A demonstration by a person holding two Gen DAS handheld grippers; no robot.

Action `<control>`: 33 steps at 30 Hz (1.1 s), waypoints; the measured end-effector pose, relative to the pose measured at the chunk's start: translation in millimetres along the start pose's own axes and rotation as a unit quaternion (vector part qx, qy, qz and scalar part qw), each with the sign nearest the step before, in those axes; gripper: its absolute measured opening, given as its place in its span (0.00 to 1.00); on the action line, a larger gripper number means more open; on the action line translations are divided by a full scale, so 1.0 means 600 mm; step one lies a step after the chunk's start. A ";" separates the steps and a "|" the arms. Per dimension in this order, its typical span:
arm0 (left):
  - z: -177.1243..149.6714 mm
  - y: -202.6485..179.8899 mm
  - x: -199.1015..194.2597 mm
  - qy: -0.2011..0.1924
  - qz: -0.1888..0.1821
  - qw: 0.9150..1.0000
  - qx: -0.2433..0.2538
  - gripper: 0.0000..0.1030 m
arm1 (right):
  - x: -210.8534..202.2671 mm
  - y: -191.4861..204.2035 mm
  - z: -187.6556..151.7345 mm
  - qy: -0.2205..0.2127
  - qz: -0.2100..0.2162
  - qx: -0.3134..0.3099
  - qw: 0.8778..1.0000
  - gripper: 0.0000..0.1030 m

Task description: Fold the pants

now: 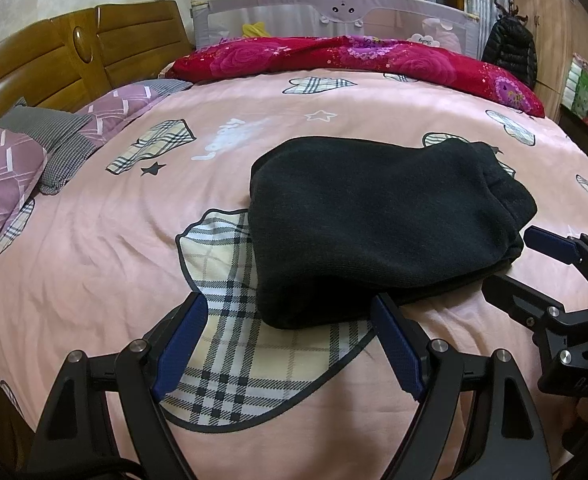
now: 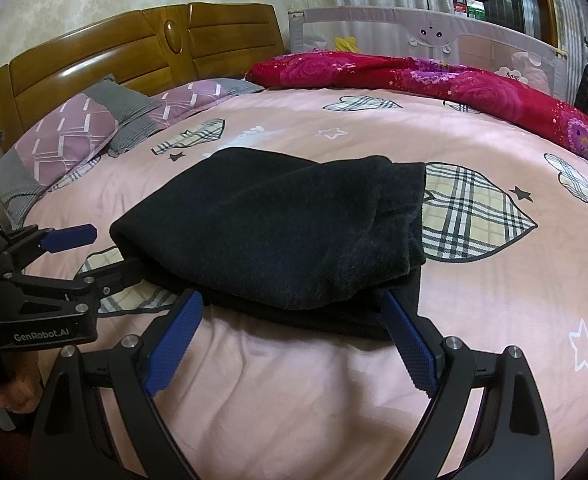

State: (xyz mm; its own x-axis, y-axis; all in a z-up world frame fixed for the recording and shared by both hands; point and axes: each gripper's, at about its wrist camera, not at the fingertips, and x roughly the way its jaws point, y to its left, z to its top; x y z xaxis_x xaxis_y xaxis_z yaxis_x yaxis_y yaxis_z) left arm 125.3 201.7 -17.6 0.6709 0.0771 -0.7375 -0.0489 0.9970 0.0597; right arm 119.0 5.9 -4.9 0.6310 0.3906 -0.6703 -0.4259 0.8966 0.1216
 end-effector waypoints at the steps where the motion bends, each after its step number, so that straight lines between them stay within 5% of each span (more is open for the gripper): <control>1: 0.000 0.000 0.000 0.000 0.000 1.000 0.000 0.81 | -0.001 -0.001 -0.001 0.000 0.000 0.000 1.000 0.88; 33: 0.020 -0.005 -0.017 -0.039 0.030 0.999 0.004 0.81 | -0.005 -0.010 0.004 -0.018 0.008 0.014 1.000 0.88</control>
State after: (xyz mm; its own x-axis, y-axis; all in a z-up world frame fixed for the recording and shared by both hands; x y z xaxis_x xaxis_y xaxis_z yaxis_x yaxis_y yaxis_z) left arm 127.5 198.1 -2.4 0.7230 0.1366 -0.6772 -0.0860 0.9904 0.1079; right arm 121.1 -0.1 -1.6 0.6479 0.4112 -0.6412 -0.4174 0.8958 0.1527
